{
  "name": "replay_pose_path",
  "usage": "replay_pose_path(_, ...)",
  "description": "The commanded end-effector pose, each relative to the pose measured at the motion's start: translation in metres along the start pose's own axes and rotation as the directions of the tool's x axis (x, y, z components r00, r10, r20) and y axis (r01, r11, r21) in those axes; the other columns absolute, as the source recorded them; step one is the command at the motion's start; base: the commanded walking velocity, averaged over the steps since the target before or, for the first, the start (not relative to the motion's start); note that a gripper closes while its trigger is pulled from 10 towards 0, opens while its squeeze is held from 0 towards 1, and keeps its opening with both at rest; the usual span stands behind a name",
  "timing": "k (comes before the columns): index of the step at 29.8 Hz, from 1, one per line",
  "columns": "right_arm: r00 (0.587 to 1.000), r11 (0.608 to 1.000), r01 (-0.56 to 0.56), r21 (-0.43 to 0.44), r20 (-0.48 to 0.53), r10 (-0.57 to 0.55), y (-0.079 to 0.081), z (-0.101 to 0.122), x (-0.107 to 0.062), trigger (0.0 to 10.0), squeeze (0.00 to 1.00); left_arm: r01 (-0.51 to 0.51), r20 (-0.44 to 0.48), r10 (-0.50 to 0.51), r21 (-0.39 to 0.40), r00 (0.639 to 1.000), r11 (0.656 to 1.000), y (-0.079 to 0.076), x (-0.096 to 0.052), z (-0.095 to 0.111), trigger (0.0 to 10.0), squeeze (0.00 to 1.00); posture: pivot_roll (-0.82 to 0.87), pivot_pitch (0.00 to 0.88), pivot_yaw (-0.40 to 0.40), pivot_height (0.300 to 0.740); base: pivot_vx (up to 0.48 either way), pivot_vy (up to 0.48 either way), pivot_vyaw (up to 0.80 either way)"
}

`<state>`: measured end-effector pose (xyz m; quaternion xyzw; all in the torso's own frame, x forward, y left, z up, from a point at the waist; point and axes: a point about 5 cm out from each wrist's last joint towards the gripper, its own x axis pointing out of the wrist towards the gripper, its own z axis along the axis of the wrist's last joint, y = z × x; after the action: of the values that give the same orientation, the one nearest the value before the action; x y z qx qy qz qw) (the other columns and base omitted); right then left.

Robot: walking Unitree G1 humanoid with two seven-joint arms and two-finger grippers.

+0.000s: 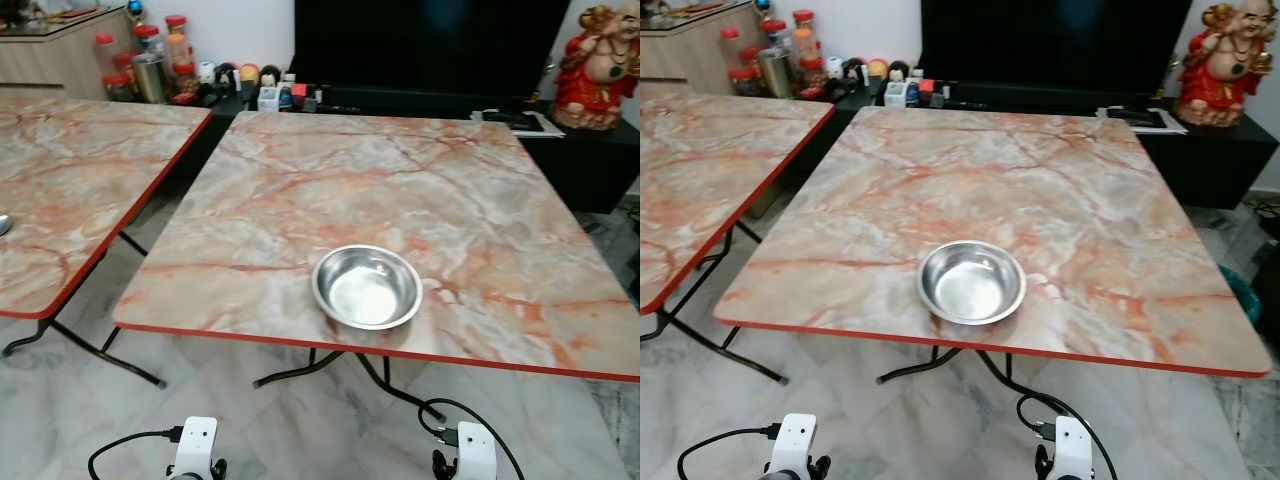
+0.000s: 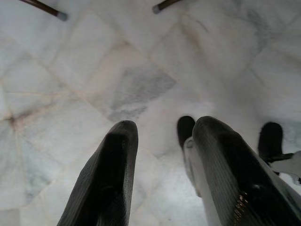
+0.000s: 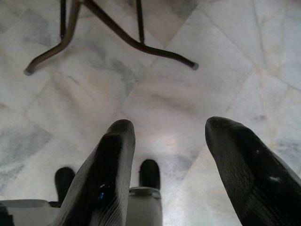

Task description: Setting the table

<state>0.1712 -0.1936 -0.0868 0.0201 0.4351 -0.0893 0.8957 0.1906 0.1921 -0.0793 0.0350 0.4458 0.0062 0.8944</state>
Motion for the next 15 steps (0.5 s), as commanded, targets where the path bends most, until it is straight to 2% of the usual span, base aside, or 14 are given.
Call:
replay_pose_path(1, 1.0, 1.0, 0.007, 0.012, 0.007, -0.007, 0.0003, 0.0027, 0.0006, 10.0, 0.0, -0.013, -0.005, 0.013, -0.006, 1.0, 1.0, 0.0027, 0.0002, 0.0008, 10.0, 0.0, -0.01, 0.0, -0.004, 0.736, 0.0, 0.292, 0.0)
replay_pose_path(15, 1.0, 1.0, 0.01, 0.024, -0.002, -0.01, 0.0017, -0.0017, -0.0005, 10.0, 0.0, -0.009, -0.002, 0.009, 0.009, 1.0, 1.0, 0.0018, 0.0008, 0.0035, 10.0, 0.0, -0.02, 0.0, 0.007, 0.736, 0.0, 0.345, 0.0)
